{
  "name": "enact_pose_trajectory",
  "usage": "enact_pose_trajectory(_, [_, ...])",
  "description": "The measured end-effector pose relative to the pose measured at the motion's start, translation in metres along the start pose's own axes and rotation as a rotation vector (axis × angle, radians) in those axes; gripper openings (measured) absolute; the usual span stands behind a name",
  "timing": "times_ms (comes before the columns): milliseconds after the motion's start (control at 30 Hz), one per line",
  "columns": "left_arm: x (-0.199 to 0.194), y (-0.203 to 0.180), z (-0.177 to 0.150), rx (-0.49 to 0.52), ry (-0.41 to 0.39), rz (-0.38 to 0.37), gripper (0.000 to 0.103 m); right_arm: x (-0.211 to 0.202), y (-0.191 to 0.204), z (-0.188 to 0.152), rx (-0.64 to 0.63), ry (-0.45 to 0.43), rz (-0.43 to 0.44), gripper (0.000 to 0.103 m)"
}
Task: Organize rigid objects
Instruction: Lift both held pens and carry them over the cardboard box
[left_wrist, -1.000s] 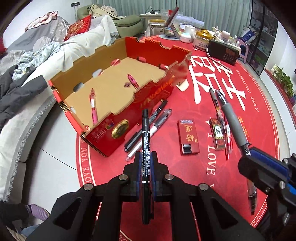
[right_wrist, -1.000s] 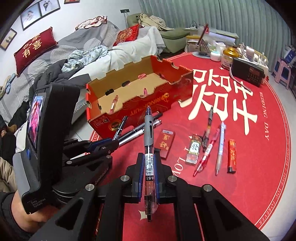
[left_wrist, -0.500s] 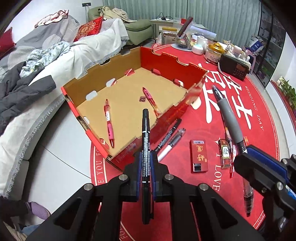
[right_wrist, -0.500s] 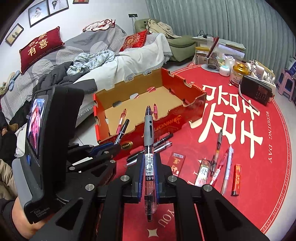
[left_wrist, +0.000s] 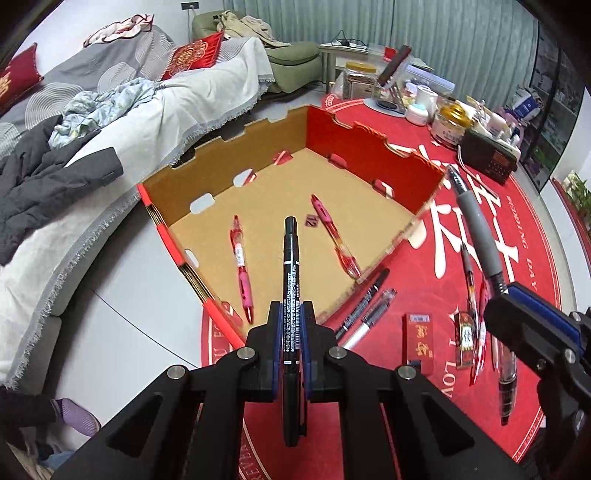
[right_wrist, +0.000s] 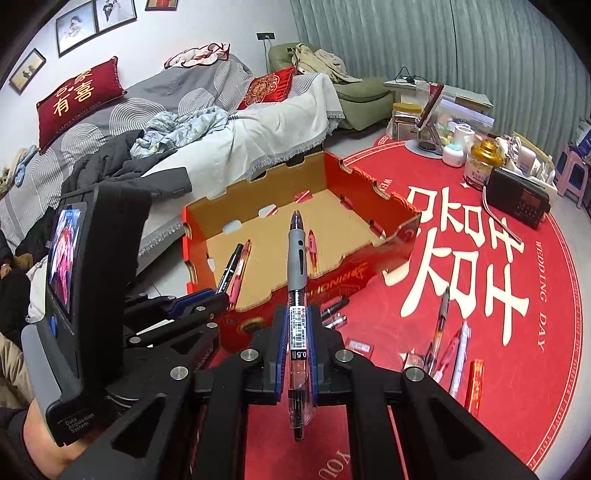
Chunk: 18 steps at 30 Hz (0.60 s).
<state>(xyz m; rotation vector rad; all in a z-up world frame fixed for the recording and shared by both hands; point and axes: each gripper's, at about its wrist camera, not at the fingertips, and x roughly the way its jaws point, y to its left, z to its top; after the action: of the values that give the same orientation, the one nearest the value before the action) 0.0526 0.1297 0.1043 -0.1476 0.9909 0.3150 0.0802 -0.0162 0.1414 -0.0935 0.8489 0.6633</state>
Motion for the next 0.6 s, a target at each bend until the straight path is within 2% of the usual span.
enact_pose_trajectory(600, [0.022,0.023,0.041,-0.035,-0.011,0.025,0.009,0.044,0.003,0.046,-0.015,0.009,0.004,0.011])
